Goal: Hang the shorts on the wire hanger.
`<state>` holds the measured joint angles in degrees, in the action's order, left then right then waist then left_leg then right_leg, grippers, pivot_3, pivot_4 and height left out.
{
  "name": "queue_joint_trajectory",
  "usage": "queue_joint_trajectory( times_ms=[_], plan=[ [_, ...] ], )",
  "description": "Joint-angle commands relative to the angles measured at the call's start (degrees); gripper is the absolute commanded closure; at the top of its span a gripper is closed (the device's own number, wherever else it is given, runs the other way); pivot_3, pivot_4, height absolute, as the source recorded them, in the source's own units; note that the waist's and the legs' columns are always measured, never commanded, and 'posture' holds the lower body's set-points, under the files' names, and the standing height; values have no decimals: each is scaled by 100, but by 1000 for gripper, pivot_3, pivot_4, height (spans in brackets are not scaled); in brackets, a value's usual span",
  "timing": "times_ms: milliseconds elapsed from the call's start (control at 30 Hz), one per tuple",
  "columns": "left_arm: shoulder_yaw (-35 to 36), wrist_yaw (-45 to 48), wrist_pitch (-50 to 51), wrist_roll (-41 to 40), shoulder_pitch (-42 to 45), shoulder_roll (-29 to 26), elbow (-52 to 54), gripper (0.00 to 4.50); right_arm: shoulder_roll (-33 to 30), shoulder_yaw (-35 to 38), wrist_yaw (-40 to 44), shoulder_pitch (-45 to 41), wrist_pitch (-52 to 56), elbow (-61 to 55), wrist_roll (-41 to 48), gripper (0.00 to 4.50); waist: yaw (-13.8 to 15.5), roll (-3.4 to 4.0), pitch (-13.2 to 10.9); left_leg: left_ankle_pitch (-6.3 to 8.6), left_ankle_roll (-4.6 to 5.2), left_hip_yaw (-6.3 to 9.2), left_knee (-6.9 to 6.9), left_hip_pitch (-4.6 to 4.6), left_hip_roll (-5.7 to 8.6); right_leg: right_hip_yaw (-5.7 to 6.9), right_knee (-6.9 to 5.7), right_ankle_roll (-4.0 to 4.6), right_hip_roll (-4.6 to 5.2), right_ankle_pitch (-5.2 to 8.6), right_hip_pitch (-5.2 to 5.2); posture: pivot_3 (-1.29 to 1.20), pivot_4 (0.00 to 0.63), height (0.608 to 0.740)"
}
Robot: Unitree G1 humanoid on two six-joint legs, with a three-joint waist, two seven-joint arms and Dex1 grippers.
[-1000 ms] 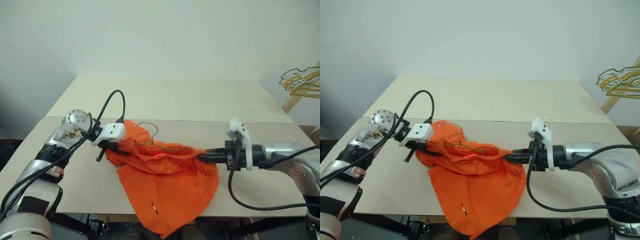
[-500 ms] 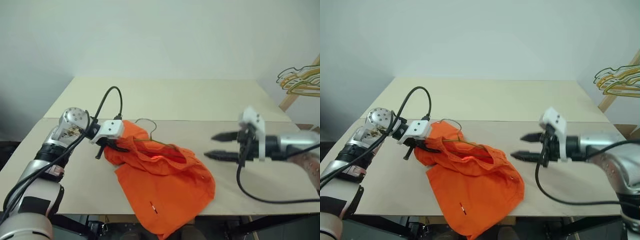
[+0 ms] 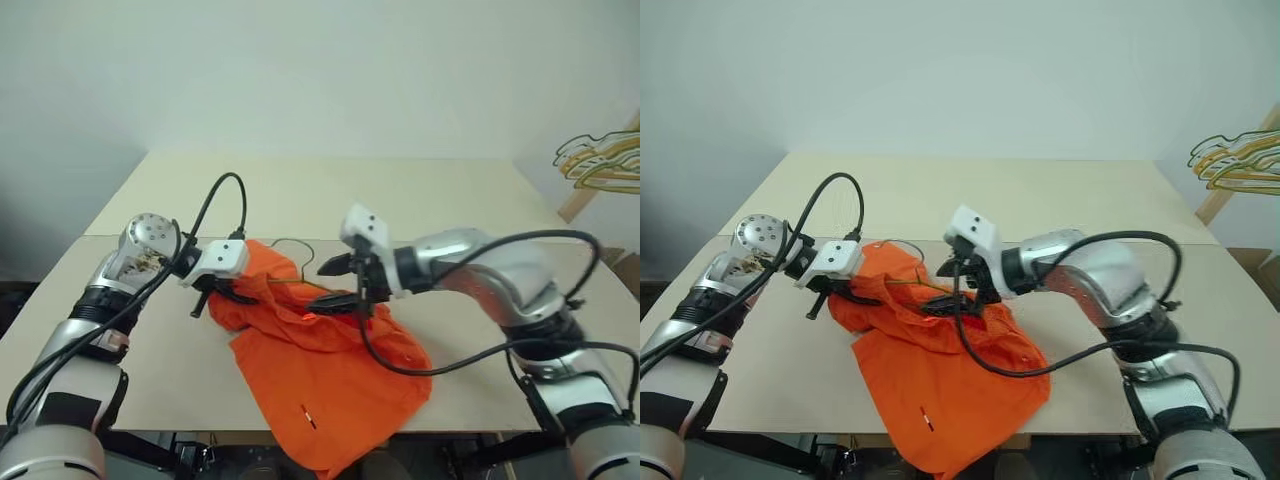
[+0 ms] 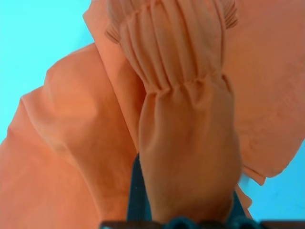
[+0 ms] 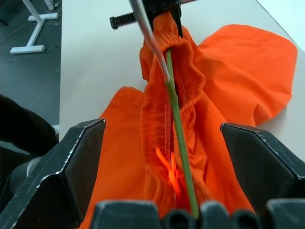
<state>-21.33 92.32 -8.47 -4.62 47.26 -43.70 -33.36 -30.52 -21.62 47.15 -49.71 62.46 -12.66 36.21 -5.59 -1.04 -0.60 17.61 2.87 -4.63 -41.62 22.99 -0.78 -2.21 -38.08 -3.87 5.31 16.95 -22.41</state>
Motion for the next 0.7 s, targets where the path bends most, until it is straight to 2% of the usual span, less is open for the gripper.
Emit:
queue_joint_trajectory(
  times_ms=[33,133,400,433,533,700],
  plan=[
    [5,18,29,-198,135,-114,190,4500,204,-131,-28,-296,-86,299,-315,393,-23,0,0,0,0,1,0,-1,-1,0,0,0,-2,0,1,-98,0,740],
    [-20,18,41,-241,117,-138,247,4500,389,-261,79,-435,-193,531,-524,1267,-55,1,0,-2,-3,1,1,-4,-3,0,-2,0,-3,0,2,-93,0,740],
    [51,18,13,-302,64,-155,350,4500,513,-358,395,-526,-326,692,-775,4260,-118,1,0,-2,-4,15,1,-2,1,9,-8,-1,0,-1,1,-82,0,740],
    [61,18,-36,-328,48,-165,361,4500,519,-354,427,-526,-366,709,-810,4454,-134,1,0,-2,-4,15,1,-1,1,9,-7,-1,0,-1,1,-72,0,740],
    [99,18,-131,-401,-14,-207,417,4500,447,-350,619,-490,-547,693,-888,4454,-141,1,0,-3,-5,16,1,-2,0,9,-8,-1,0,-1,1,-70,0,740],
    [267,18,234,-977,-42,-472,647,3177,198,-317,950,-340,-805,579,-1006,4500,-134,1,0,-3,-5,20,1,-2,0,10,-9,-1,2,-1,2,-67,0,740]
  ],
)
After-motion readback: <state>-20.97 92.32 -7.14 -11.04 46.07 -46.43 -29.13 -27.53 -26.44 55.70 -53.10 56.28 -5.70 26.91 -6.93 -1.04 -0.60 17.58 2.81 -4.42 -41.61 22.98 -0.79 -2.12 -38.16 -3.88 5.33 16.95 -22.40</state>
